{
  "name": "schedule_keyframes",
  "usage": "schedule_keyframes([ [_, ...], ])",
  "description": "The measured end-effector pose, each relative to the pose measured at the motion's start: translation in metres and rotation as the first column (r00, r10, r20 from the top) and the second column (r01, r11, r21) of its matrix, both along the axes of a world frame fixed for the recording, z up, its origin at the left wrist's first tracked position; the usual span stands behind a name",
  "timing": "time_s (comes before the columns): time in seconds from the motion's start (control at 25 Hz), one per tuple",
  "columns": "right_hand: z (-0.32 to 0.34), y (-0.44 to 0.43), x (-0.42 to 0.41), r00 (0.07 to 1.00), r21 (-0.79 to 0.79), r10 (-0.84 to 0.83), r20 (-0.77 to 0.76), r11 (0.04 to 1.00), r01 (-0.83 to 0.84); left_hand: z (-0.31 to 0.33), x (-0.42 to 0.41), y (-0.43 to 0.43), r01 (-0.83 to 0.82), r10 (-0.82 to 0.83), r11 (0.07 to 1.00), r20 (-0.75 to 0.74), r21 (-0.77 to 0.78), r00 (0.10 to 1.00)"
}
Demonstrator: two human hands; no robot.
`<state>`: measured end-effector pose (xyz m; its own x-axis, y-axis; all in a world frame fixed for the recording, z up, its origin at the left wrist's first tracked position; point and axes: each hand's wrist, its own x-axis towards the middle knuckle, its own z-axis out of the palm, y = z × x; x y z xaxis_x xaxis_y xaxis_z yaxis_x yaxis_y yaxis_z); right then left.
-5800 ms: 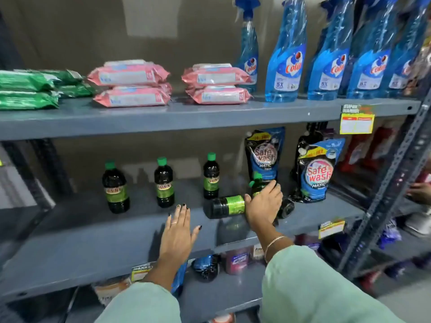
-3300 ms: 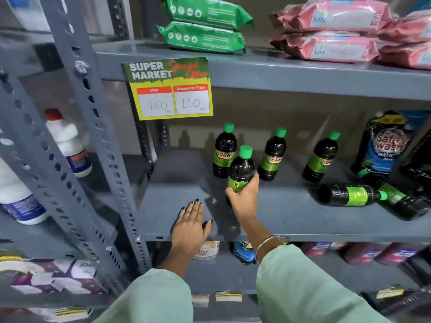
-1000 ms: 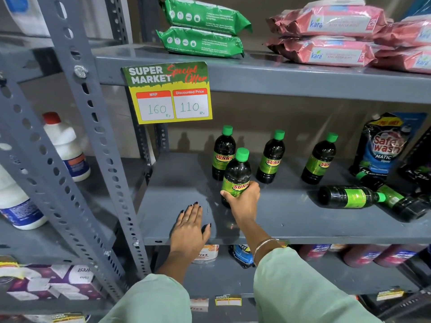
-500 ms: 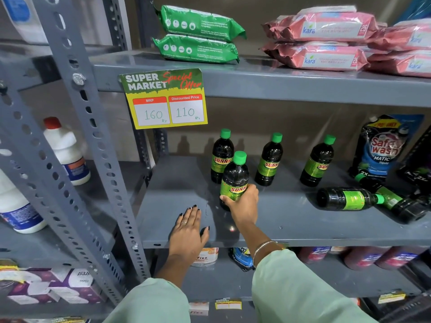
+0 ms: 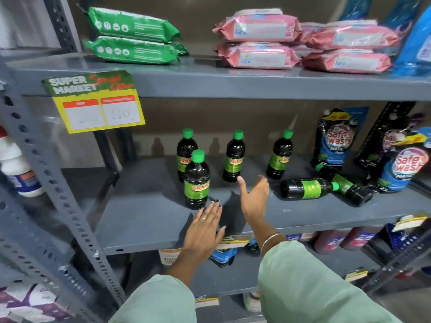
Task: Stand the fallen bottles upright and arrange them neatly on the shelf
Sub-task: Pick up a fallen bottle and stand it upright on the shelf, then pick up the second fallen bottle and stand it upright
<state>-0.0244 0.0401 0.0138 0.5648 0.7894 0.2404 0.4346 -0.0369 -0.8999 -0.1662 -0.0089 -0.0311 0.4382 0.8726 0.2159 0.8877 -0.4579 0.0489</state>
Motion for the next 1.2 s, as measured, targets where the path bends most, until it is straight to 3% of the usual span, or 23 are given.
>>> schedule_keyframes([
  [0.16,0.02,0.012,0.084,0.968,-0.049,-0.243,-0.067,0.97,0.24,0.003,0.061,0.012,0.014,-0.014,1.0,0.011,0.006,1.0],
  [0.28,0.028,0.025,0.147,0.901,-0.198,-0.412,-0.139,0.903,0.382,0.002,0.095,0.017,-0.017,0.017,0.999,0.014,-0.047,1.0],
  [0.44,0.028,0.041,0.199,0.788,-0.401,-0.545,-0.287,0.815,0.417,-0.004,0.132,0.019,-0.061,0.058,0.993,-0.035,-0.099,0.998],
  [0.56,0.01,0.053,0.229,0.777,-0.452,-0.496,-0.387,0.837,0.309,-0.009,0.147,0.02,-0.093,0.087,0.989,-0.055,-0.115,0.995],
  [0.64,-0.008,0.061,0.243,0.852,-0.384,-0.325,-0.41,0.909,0.162,-0.012,0.151,0.021,-0.12,0.115,0.986,-0.051,-0.114,0.992],
  [0.76,-0.021,0.063,0.254,0.974,-0.459,-0.135,-0.183,0.888,0.037,-0.015,0.153,0.021,-0.134,0.129,0.986,-0.049,-0.102,0.99],
  [0.88,-0.024,0.071,0.26,0.999,-0.447,-0.044,0.009,0.894,0.043,-0.017,0.153,0.022,-0.142,0.138,0.986,-0.046,-0.092,0.989],
  [0.96,-0.024,0.07,0.257,0.996,-0.397,-0.06,-0.068,0.917,0.028,-0.019,0.154,0.023,-0.145,0.141,0.986,-0.048,-0.087,0.989],
  [1.12,-0.014,0.074,0.243,0.87,-0.373,-0.161,-0.465,0.927,-0.028,-0.02,0.154,0.024,-0.153,0.149,0.985,-0.054,-0.083,0.987],
  [1.2,0.004,0.08,0.233,0.856,-0.404,-0.233,-0.46,0.914,0.032,-0.02,0.153,0.025,-0.147,0.143,0.985,-0.054,-0.086,0.988],
])
